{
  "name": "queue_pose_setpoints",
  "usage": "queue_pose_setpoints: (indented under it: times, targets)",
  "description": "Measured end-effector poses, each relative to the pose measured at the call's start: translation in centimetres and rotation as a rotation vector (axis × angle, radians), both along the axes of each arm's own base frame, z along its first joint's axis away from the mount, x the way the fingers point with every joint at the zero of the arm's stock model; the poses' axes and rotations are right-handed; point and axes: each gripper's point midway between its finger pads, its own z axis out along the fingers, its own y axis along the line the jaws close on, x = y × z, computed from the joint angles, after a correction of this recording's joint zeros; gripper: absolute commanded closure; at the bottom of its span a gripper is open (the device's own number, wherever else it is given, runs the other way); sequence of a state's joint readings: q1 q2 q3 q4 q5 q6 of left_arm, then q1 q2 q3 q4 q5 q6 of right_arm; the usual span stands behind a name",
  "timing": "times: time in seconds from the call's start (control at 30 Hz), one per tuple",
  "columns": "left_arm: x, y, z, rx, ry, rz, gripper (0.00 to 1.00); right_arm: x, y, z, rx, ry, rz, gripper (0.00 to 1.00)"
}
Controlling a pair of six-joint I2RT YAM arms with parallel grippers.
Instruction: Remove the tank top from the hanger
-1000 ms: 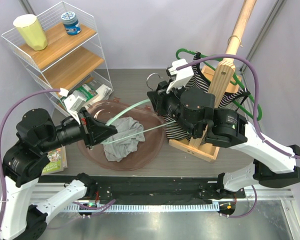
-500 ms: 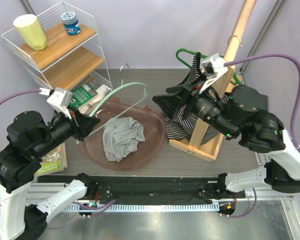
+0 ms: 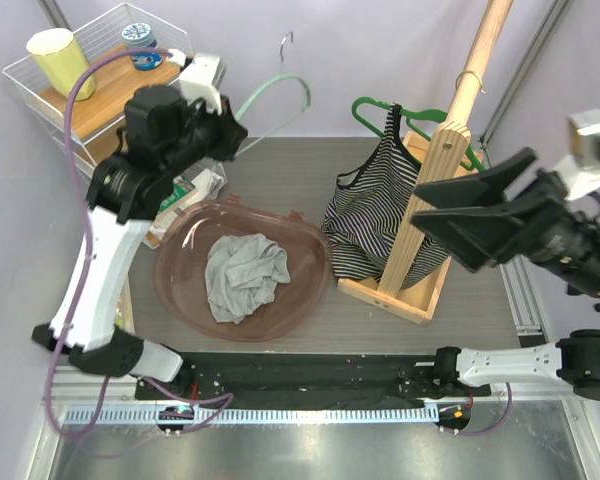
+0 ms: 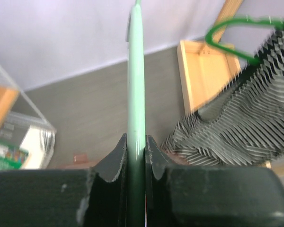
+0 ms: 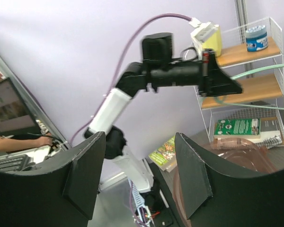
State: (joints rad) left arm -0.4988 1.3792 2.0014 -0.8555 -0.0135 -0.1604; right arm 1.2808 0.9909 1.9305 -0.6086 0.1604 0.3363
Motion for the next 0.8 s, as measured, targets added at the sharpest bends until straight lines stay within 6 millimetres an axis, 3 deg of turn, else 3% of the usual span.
queue_pose_setpoints:
  times: [0.2, 0.27, 0.37, 0.6, 0.8]
  targets:
    - [8.4, -1.5, 1.9, -0.084, -0.064, -0.098, 1.00, -1.7, -5.4, 1.7, 0.103, -0.018, 0.008, 0.35]
    - [10.9, -1.7, 2.2, -0.130, -0.101, -0.165, 1.00, -2.1, -6.4, 1.9, 0.118, -0.024, 0.012, 0.35]
    - [13.1, -2.9, 2.4, -0.203, -0.140, -0.284, 1.00, -2.4, -6.8, 1.7, 0.114, -0.023, 0.021, 0.35]
    - [15.4, -9.1, 4.2, -0.443, -0.202, -0.667, 1.00, -2.3, -6.4, 0.7, 0.066, -0.001, 0.026, 0.35]
    - [14.4, -13.4, 2.4, -0.507, -0.154, -0.865, 1.00, -2.3, -6.2, 0.4, 0.057, 0.004, 0.026, 0.35]
